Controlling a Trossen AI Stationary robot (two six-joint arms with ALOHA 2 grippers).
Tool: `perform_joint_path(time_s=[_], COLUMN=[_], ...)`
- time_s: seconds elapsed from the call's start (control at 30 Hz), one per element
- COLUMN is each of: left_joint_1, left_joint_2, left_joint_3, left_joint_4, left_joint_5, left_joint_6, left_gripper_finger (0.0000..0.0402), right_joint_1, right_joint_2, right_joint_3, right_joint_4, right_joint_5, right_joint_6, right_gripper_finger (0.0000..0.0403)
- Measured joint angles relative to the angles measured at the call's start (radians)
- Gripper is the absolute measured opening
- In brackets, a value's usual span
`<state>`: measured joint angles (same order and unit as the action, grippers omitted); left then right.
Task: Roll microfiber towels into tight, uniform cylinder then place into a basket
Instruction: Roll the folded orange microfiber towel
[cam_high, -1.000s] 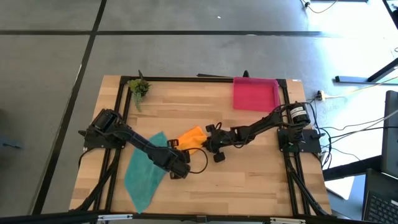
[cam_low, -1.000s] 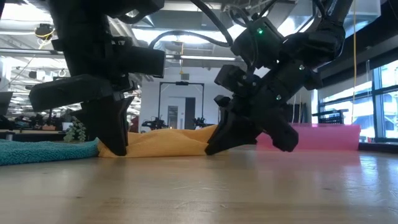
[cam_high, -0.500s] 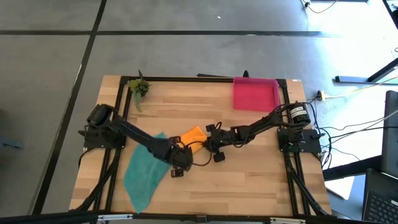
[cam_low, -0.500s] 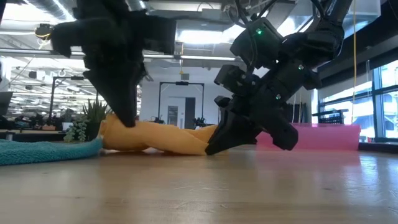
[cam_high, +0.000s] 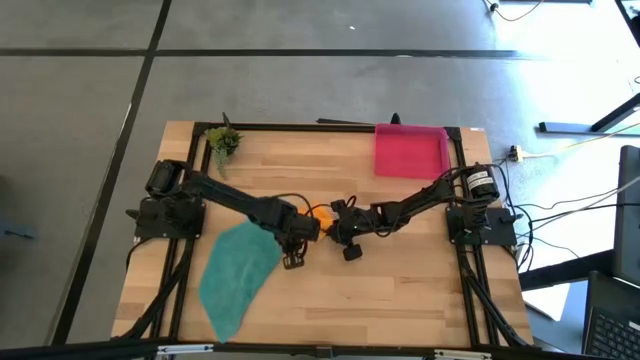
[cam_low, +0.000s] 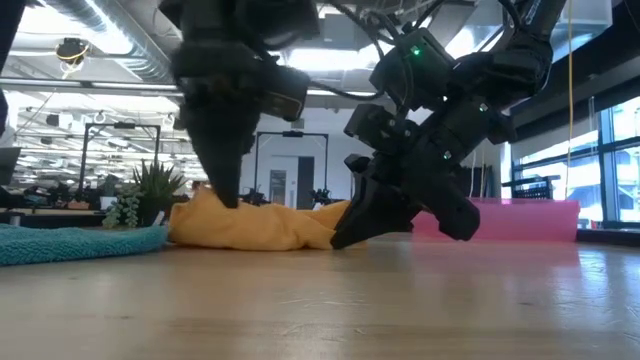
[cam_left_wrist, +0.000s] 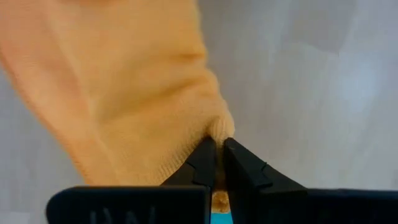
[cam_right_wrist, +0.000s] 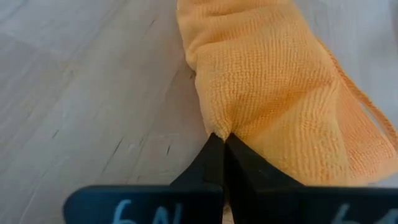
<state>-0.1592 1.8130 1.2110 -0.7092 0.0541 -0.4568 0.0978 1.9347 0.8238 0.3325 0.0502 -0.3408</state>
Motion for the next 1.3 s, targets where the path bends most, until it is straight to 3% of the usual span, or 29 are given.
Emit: perform_joint_path(time_s=[0.3,0.5,0.8,1.07,1.3], left_joint_1=[0.101,0.136,0.102,0.058,0.043], left_joint_2=[0.0,0.0,0.002,0.002,0.004], left_joint_3=[0.001,0.002,-0.034,-0.138,-0.171], left_joint_4=[-0.017,-0.049,-0.069,0.114,0.162], left_joint_5=[0.026,0.147,0.116,0.062,0.061], left_joint_6=[-0.066,-0.063,-0.065,-0.088,-0.089], left_gripper_finger=[0.0017,0.0017,0.0017,0.0017,0.0018], right_joint_1=[-0.001,-0.001,0.001,0.001,-0.012], right_joint_2=[0.0,0.0,-0.054,-0.111,-0.111], right_joint_3=[0.0,-0.001,-0.002,-0.004,0.098], right_joint_4=[-0.011,-0.013,-0.118,-0.173,-0.361], right_joint_5=[-0.026,-0.027,-0.075,-0.21,-0.29], right_joint_6=[0.0,0.001,0.028,0.147,0.243], right_gripper_finger=[0.0002,0.0002,0.0002,0.0002,0.0003])
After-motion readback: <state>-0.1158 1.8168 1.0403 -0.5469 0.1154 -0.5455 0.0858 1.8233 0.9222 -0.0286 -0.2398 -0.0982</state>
